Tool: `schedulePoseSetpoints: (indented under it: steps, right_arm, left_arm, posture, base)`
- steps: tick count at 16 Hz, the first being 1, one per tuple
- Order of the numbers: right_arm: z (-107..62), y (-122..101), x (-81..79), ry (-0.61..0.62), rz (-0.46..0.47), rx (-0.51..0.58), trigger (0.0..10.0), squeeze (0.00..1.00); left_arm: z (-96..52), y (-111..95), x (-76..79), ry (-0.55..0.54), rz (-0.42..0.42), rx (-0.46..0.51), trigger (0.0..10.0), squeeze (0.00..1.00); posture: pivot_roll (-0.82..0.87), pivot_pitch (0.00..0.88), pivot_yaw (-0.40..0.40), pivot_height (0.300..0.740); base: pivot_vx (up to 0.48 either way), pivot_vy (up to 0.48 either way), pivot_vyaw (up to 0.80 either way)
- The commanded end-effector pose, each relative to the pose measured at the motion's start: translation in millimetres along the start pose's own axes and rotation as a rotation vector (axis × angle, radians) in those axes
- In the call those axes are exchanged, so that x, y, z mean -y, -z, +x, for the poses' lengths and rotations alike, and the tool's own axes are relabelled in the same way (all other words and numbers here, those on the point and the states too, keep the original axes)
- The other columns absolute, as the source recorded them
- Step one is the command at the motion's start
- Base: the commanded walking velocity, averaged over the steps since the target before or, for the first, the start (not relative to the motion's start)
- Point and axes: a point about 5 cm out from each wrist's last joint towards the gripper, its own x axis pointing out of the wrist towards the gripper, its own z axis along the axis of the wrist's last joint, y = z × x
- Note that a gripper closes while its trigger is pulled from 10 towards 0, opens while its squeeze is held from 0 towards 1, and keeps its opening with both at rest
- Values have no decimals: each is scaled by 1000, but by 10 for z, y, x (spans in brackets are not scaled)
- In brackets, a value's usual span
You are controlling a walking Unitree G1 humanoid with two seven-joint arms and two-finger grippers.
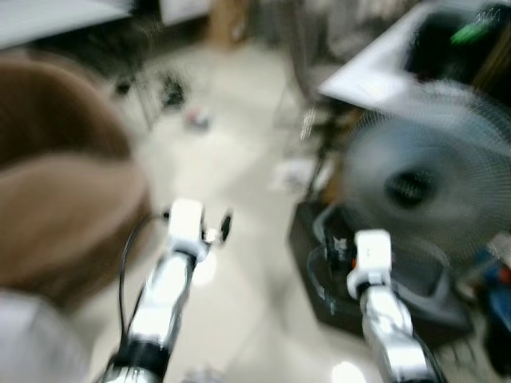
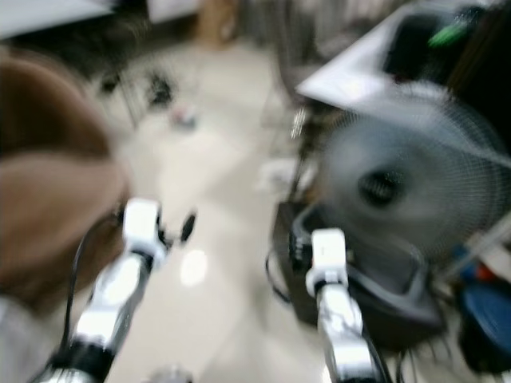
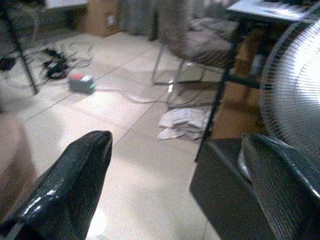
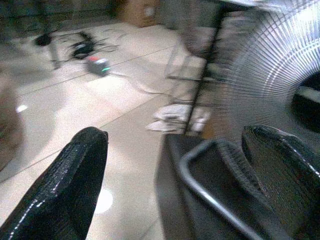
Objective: Move the pillow to the sofa from floor
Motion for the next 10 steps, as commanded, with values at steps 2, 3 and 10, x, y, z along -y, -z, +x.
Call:
schedulePoseSetpoints:
  steps: [2,3,10]
  right_arm:
    - [-17,1,34,-1,9,0,10000,59]
    - [-23,6,25,-8,16,-2,10000,31]
    - [-35,-108,221,117,61,73,10000,24]
  left_arm:
    - [2,13,3,-13,-6,-14,10000,0]
    - [0,19,5,-16,-10,-19,10000,0]
    - [-65,-127,-151,-62,-74,99,10000,0]
  posture:
    - [54,0,-41,728]
    - [54,0,-42,728]
    - [50,0,-43,728]
  base:
    - [0,0,791]
    - [0,0,781]
    - [0,0,779]
